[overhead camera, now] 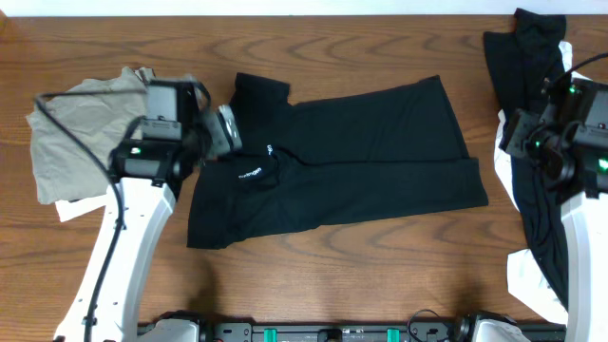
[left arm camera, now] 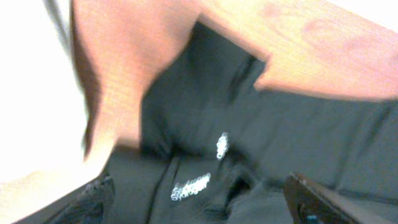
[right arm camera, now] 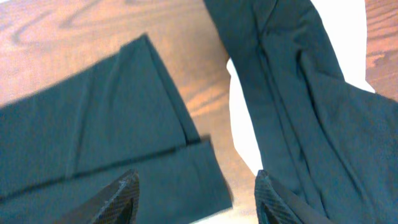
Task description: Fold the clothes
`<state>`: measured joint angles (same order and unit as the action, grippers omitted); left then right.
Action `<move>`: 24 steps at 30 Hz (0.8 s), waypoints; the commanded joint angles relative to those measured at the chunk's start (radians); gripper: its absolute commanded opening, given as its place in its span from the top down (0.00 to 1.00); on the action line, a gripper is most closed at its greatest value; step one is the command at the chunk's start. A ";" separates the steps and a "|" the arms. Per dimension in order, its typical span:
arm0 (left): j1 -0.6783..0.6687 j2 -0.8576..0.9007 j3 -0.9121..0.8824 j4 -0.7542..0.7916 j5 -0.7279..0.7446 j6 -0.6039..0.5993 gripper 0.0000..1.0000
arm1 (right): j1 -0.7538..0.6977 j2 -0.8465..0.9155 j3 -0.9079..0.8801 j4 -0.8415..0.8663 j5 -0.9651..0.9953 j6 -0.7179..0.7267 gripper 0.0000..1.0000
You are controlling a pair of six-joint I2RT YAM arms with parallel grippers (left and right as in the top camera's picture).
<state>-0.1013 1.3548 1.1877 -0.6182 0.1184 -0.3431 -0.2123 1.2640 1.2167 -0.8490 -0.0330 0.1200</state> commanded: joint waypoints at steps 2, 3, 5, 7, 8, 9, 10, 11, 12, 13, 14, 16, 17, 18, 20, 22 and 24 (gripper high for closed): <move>0.047 0.148 0.084 0.068 0.103 0.071 0.10 | 0.000 0.010 -0.005 -0.071 -0.020 -0.072 0.42; 0.057 0.206 0.121 0.076 0.118 0.084 0.10 | 0.000 0.010 -0.005 -0.088 -0.020 -0.082 0.42; 0.076 0.323 0.205 0.079 0.143 0.114 0.10 | 0.000 0.010 -0.005 -0.102 -0.020 -0.084 0.42; 0.094 0.443 0.300 0.079 0.195 0.150 0.10 | 0.000 0.010 -0.005 -0.104 -0.020 -0.084 0.43; 0.101 0.496 0.343 0.083 0.230 0.174 0.10 | 0.000 0.010 -0.005 -0.106 -0.020 -0.084 0.43; 0.106 0.545 0.382 0.090 0.262 0.202 0.10 | 0.000 0.010 -0.005 -0.107 -0.020 -0.084 0.43; 0.112 0.600 0.423 0.101 0.291 0.220 0.11 | 0.000 0.010 -0.005 -0.110 -0.020 -0.084 0.43; 0.116 0.650 0.457 0.114 0.309 0.220 0.11 | 0.000 0.010 -0.005 -0.113 -0.020 -0.084 0.43; 0.119 0.687 0.481 0.125 0.319 0.221 0.11 | 0.000 0.010 -0.005 -0.115 -0.020 -0.084 0.43; 0.122 0.723 0.501 0.138 0.320 0.224 0.12 | 0.000 0.010 -0.005 -0.117 -0.020 -0.084 0.43; 0.124 0.756 0.517 0.155 0.320 0.224 0.14 | 0.000 0.010 -0.005 -0.119 -0.019 -0.084 0.43; 0.128 0.800 0.522 0.198 0.320 0.224 0.17 | 0.000 0.010 -0.005 -0.120 -0.016 -0.084 0.43; 0.129 0.814 0.522 0.216 0.324 0.224 0.19 | 0.000 0.010 -0.005 -0.121 -0.016 -0.084 0.43; 0.129 0.830 0.522 0.238 0.331 0.229 0.20 | 0.000 0.010 -0.005 -0.124 -0.016 -0.084 0.43; 0.129 0.851 0.522 0.273 0.346 0.245 0.20 | 0.000 0.010 -0.005 -0.129 -0.016 -0.084 0.43; 0.129 0.870 0.522 0.297 0.346 0.245 0.21 | 0.000 0.010 -0.005 -0.132 -0.016 -0.084 0.43; 0.129 0.891 0.522 0.304 0.345 0.246 0.23 | 0.000 0.010 -0.005 -0.131 -0.016 -0.084 0.43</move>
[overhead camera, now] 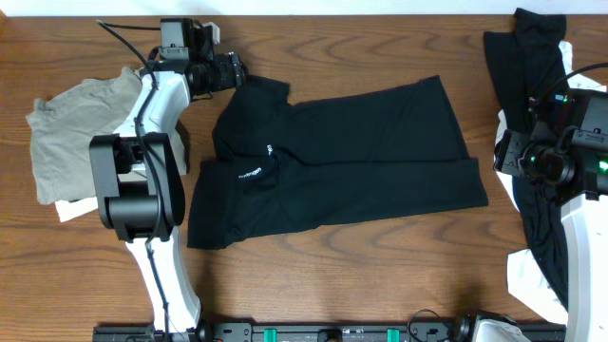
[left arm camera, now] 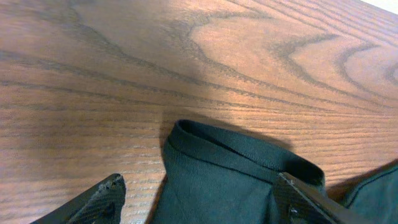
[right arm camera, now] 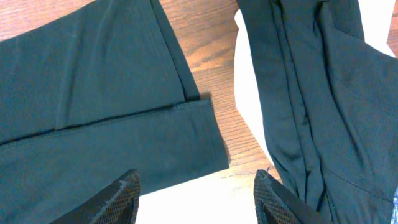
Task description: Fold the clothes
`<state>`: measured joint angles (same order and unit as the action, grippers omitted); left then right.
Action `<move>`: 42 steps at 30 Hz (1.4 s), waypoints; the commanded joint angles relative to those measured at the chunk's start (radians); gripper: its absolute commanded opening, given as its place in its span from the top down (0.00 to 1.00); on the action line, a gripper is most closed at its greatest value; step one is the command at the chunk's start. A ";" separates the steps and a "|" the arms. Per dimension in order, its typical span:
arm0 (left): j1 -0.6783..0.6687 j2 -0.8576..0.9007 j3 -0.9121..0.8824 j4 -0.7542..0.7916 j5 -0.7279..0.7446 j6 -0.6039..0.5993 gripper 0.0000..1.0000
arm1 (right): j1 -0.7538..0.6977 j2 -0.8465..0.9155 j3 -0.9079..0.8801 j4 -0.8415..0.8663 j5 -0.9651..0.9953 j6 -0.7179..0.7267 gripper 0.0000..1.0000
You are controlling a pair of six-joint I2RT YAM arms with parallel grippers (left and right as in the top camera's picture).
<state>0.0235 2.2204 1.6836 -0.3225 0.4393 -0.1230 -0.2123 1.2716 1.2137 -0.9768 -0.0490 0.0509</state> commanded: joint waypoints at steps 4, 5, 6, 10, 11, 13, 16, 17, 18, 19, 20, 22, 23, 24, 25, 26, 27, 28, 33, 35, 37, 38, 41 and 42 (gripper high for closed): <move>0.004 0.068 0.026 0.011 0.024 0.025 0.23 | 0.000 0.003 -0.002 -0.005 0.000 -0.015 0.44; 0.004 0.081 0.026 0.015 0.024 0.025 0.23 | 0.000 0.003 -0.002 -0.008 0.000 -0.014 0.44; 0.004 0.091 0.026 0.018 0.024 0.025 0.23 | 0.000 0.003 -0.002 -0.011 0.000 -0.015 0.44; 0.002 0.114 0.026 0.026 0.024 0.024 0.23 | 0.000 0.003 -0.002 -0.012 0.000 -0.015 0.45; 0.002 0.117 0.026 0.027 0.024 0.025 0.23 | 0.000 0.003 -0.002 -0.012 0.000 -0.015 0.45; -0.003 0.122 0.026 0.033 0.024 0.025 0.23 | 0.000 0.003 -0.002 -0.013 0.000 -0.015 0.45; -0.012 0.126 0.026 0.033 0.025 0.024 0.30 | 0.000 0.003 -0.002 -0.012 -0.001 -0.014 0.46; -0.017 0.127 0.026 0.033 0.025 0.025 0.32 | 0.000 0.003 -0.002 -0.012 0.000 -0.014 0.46; -0.023 0.129 0.026 0.033 0.025 0.025 0.33 | 0.000 0.003 -0.002 -0.012 -0.001 -0.014 0.47; -0.030 0.130 0.025 0.032 0.024 0.025 0.35 | 0.000 0.003 -0.002 -0.012 -0.001 -0.014 0.47; -0.036 0.131 0.025 0.033 0.024 0.025 0.40 | 0.000 0.003 -0.002 -0.012 0.000 -0.014 0.47; -0.049 0.132 0.025 0.034 0.024 0.025 0.48 | 0.000 0.003 -0.002 -0.016 -0.001 -0.014 0.47; -0.053 0.132 0.025 0.034 0.024 0.025 0.57 | 0.000 0.003 -0.002 -0.018 -0.001 -0.014 0.47; -0.056 0.132 0.025 0.034 0.024 0.025 0.65 | 0.000 0.003 -0.002 -0.019 0.000 -0.014 0.48; -0.058 0.132 0.025 0.033 0.024 0.025 0.71 | 0.000 0.003 -0.002 -0.020 -0.001 -0.014 0.48; -0.058 0.132 0.025 0.033 0.025 0.024 0.77 | 0.000 0.003 -0.002 -0.019 -0.001 -0.014 0.49; -0.058 0.131 0.025 0.032 0.025 0.021 0.79 | 0.000 0.003 -0.002 -0.019 0.000 -0.014 0.50; -0.055 0.130 0.025 0.029 0.025 0.021 0.81 | 0.000 0.003 -0.002 -0.018 -0.001 -0.014 0.50; -0.042 0.084 0.026 -0.019 0.025 0.021 0.94 | 0.003 0.005 -0.002 0.011 -0.012 -0.015 0.62; -0.041 0.040 0.025 -0.057 0.025 0.021 0.94 | 0.011 0.018 -0.002 0.049 -0.031 -0.016 0.68; -0.041 -0.013 0.025 -0.106 0.024 0.021 0.94 | 0.020 0.043 -0.002 0.100 -0.066 -0.016 0.71; -0.042 -0.041 0.025 -0.134 0.024 0.021 0.94 | 0.026 0.064 -0.002 0.129 -0.091 -0.016 0.70; -0.042 -0.106 0.025 -0.203 0.024 0.019 0.94 | 0.044 0.144 -0.002 0.220 -0.179 -0.020 0.63; -0.042 -0.122 0.025 -0.226 0.024 0.011 0.94 | 0.050 0.180 -0.002 0.260 -0.223 -0.035 0.62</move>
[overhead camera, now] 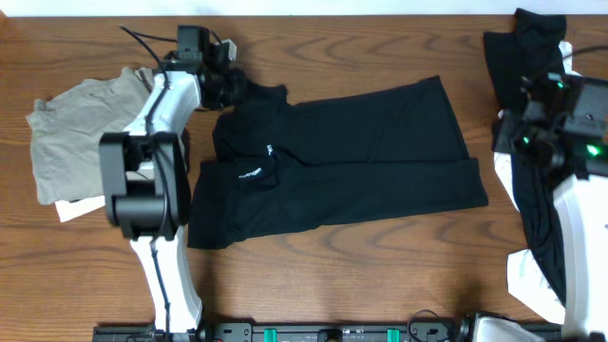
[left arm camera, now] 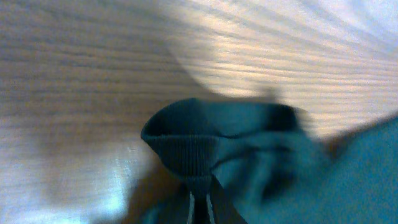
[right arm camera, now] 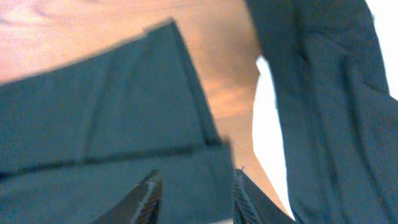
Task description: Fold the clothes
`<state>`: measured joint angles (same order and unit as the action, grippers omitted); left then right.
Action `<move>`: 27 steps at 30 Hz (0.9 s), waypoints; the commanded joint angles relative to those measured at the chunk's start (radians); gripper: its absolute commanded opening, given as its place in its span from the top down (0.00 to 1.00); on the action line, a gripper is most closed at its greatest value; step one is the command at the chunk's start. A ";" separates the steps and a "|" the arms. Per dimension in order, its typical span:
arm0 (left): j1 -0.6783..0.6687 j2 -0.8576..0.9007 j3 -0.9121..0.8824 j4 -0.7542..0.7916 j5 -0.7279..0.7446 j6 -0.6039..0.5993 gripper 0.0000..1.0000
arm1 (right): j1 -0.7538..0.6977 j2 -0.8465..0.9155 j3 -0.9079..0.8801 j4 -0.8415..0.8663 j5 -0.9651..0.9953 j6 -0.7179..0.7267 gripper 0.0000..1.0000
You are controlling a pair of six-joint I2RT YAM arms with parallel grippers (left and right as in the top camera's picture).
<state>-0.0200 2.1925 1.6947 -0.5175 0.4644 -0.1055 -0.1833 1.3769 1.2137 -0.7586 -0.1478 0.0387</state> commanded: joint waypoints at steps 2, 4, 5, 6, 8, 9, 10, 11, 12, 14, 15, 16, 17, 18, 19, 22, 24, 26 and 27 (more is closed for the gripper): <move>0.001 -0.117 0.014 -0.074 -0.001 -0.037 0.95 | 0.034 0.155 -0.002 0.135 -0.200 -0.042 0.53; 0.001 -0.130 0.014 -0.121 0.000 -0.054 0.94 | 0.043 0.231 -0.002 0.225 -0.220 -0.045 0.34; 0.000 -0.133 0.014 -0.141 0.000 -0.053 0.94 | 0.046 0.265 -0.002 0.267 -0.220 -0.045 0.30; -0.001 -0.134 0.014 -0.161 -0.001 -0.053 0.94 | 0.048 0.304 -0.002 0.314 -0.221 -0.044 0.27; -0.005 -0.134 0.014 -0.193 -0.001 -0.053 0.94 | 0.051 0.377 -0.002 0.406 -0.225 -0.044 0.24; -0.007 -0.134 0.014 -0.205 0.000 -0.053 0.94 | 0.052 0.407 -0.002 0.443 -0.226 -0.044 0.22; -0.012 -0.134 0.014 -0.216 -0.001 -0.053 0.94 | 0.053 0.441 -0.002 0.488 -0.227 -0.044 0.20; -0.016 -0.134 0.014 -0.220 -0.001 -0.053 0.94 | 0.054 0.470 -0.002 0.524 -0.227 -0.043 0.18; -0.020 -0.134 0.014 -0.223 -0.001 -0.053 0.94 | 0.056 0.497 -0.002 0.558 -0.227 -0.043 0.18; -0.031 -0.134 0.014 -0.224 -0.001 -0.053 0.94 | 0.060 0.556 -0.002 0.628 -0.227 -0.036 0.14; -0.037 -0.134 0.014 -0.223 -0.001 -0.053 0.94 | 0.062 0.578 -0.002 0.654 -0.228 -0.036 0.12; -0.043 -0.134 0.014 -0.222 -0.001 -0.053 0.94 | 0.064 0.603 -0.002 0.686 -0.227 -0.036 0.11; -0.050 -0.134 0.014 -0.222 -0.001 -0.053 0.94 | 0.067 0.625 -0.002 0.716 -0.227 -0.036 0.10; -0.056 -0.134 0.014 -0.222 -0.001 -0.053 0.94 | 0.071 0.645 -0.002 0.747 -0.227 -0.035 0.10; -0.062 -0.134 0.014 -0.223 -0.001 -0.053 0.94 | 0.074 0.661 -0.002 0.771 -0.227 -0.034 0.09; -0.076 -0.134 0.014 -0.222 -0.002 -0.052 0.94 | 0.087 0.705 -0.002 0.848 -0.225 -0.031 0.08; -0.082 -0.134 0.014 -0.223 -0.005 -0.052 0.94 | 0.096 0.731 0.003 0.886 -0.219 -0.017 0.08; -0.082 -0.134 0.014 -0.224 -0.005 -0.052 0.95 | 0.102 0.760 0.019 0.908 -0.218 -0.013 0.09; -0.082 -0.134 0.013 -0.224 -0.005 -0.052 0.94 | 0.104 0.775 0.029 0.913 -0.214 -0.013 0.08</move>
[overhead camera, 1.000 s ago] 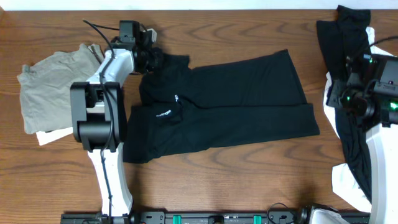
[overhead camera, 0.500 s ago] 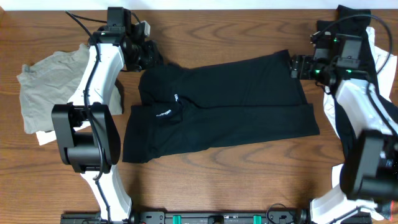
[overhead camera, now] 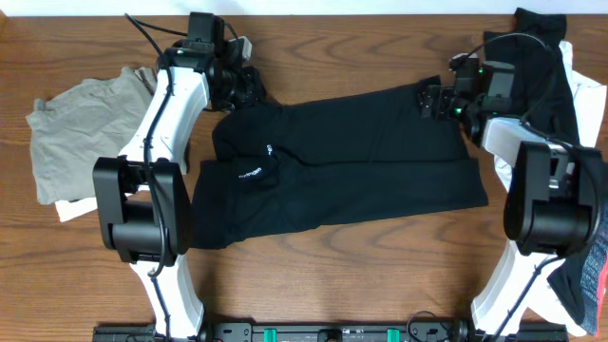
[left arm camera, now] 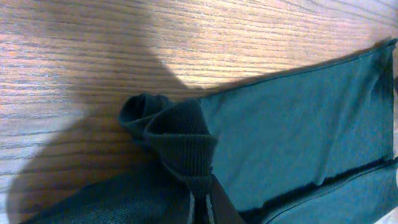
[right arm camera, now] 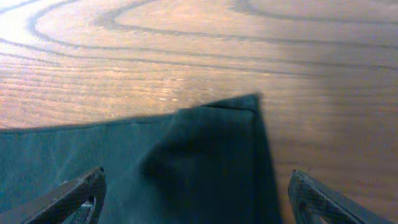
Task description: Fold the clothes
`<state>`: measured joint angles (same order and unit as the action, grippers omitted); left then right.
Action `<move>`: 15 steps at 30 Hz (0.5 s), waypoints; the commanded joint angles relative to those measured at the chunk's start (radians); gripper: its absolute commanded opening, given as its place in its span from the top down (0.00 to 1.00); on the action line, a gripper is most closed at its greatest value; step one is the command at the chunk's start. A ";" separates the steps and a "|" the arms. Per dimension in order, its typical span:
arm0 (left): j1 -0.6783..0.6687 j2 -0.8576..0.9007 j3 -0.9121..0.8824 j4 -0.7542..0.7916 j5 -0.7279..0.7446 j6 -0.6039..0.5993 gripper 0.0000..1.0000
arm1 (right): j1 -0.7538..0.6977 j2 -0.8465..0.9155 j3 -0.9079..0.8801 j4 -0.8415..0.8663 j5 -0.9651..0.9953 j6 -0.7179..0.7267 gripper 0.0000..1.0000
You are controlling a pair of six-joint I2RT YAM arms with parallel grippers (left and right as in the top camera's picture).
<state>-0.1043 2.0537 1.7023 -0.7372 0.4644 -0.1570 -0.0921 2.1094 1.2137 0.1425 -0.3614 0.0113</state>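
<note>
A black garment lies spread across the middle of the table, with small white lettering near its left end. My left gripper is at its far left corner, shut on a bunched ribbed edge; in the left wrist view the left gripper pinches that rib. My right gripper is at the far right corner of the garment. It is open, with one finger on each side of the cloth and nothing gripped.
A beige garment lies crumpled at the left over something white. A pile of black clothes on white cloth occupies the right edge. Bare wooden table shows in front of the black garment.
My right gripper was over the garment's right edge by the black pile and is now at the far right corner, still open. My left gripper stays shut on the ribbed edge, shifted slightly right.
My left gripper was open over the garment's left part near the lettering, and the right was open near the right edge. The left then stood open at the far left corner, then shut on the ribbed edge. Now the right straddles the far right corner.
</note>
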 commanded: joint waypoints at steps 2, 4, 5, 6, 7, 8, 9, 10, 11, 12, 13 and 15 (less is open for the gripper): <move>0.003 0.005 0.005 -0.005 -0.005 -0.001 0.94 | 0.016 0.079 0.061 0.011 0.021 0.018 0.08; 0.003 0.005 0.005 -0.005 -0.005 0.000 0.94 | 0.016 0.104 0.084 0.011 0.031 0.018 0.08; 0.003 0.005 0.005 -0.004 -0.005 0.000 0.94 | 0.016 0.114 0.094 0.011 0.039 0.018 0.08; 0.003 0.005 0.005 -0.003 -0.005 0.003 0.94 | 0.016 0.119 0.102 0.011 0.048 0.018 0.08; 0.003 0.005 0.005 -0.003 -0.005 0.003 0.94 | 0.016 0.126 0.109 0.011 0.061 0.018 0.08; 0.003 0.005 0.005 -0.003 -0.005 0.004 0.94 | 0.016 0.130 0.116 0.011 0.070 0.018 0.07; 0.003 0.005 0.005 -0.003 -0.005 0.007 0.94 | 0.016 0.133 0.123 0.009 0.071 0.018 0.07; 0.003 0.005 0.005 -0.003 -0.005 0.007 0.94 | 0.016 0.136 0.129 0.006 0.074 0.018 0.07; 0.003 0.005 0.005 -0.003 -0.005 0.007 0.94 | 0.016 0.137 0.130 0.003 0.075 0.017 0.07; 0.003 0.005 0.005 -0.003 -0.005 0.007 0.94 | 0.016 0.137 0.130 0.002 0.077 0.017 0.08; 0.003 0.005 0.005 -0.003 -0.005 0.007 0.94 | 0.016 0.138 0.130 -0.002 0.077 0.017 0.08; 0.003 0.005 0.005 -0.003 -0.005 0.007 0.94 | 0.016 0.143 0.130 -0.013 0.077 0.017 0.10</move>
<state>-0.1047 2.0537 1.7023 -0.7368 0.4644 -0.1566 -0.0837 2.2189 1.3293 0.1467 -0.3038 0.0143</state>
